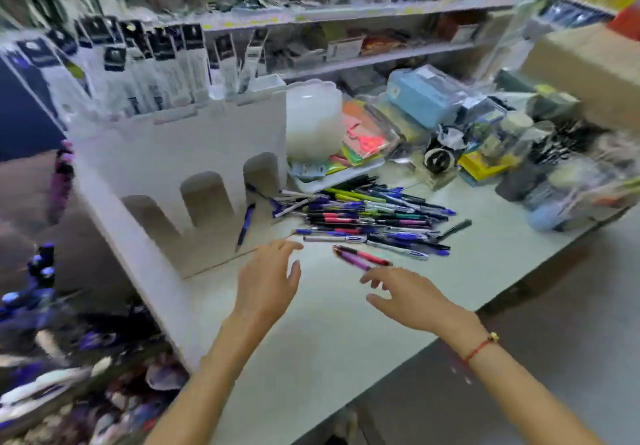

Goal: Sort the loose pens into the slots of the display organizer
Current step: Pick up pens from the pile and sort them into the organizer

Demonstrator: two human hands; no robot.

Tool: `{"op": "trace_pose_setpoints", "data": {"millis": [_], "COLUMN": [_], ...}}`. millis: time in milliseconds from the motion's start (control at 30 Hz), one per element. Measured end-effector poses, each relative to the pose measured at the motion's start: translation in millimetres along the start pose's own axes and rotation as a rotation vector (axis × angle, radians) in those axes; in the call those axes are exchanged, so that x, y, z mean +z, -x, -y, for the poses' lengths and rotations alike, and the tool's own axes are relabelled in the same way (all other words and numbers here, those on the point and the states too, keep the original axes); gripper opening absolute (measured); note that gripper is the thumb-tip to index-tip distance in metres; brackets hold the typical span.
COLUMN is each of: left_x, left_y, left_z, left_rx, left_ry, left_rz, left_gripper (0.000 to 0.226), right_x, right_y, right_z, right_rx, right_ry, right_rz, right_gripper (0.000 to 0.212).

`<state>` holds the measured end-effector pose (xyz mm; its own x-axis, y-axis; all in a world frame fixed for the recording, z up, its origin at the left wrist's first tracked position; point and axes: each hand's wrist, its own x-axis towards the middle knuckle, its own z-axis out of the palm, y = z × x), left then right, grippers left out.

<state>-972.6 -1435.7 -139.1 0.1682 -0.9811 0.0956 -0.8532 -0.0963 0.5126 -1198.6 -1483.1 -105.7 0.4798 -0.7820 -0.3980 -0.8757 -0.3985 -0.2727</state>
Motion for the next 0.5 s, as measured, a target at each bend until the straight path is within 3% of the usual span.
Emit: {"op": "trace_pose_setpoints", "data": {"millis": [100,300,500], "left_x": [65,98,98], "left_y": [-21,-46,-82], "left_z": [13,64,81], "left_rx": [-0.119,-0.425,-0.698], "left_ry": [-0.017,-0.147,-0.133], "left_rz": [0.081,-0.04,-0.134], "left_gripper": [0.04,0.053,0.053], "right_x": [20,75,102], "right_y": [-32,-87,-127], "right_z": [-41,-73,-93], "right_rx": [0.03,-0.059,-0.218], "right_ry": [0.049,0.114,0.186], "right_rz": [-0.073,-0.253,-0.332], "right_gripper": [0.05,0.073,0.051]}}
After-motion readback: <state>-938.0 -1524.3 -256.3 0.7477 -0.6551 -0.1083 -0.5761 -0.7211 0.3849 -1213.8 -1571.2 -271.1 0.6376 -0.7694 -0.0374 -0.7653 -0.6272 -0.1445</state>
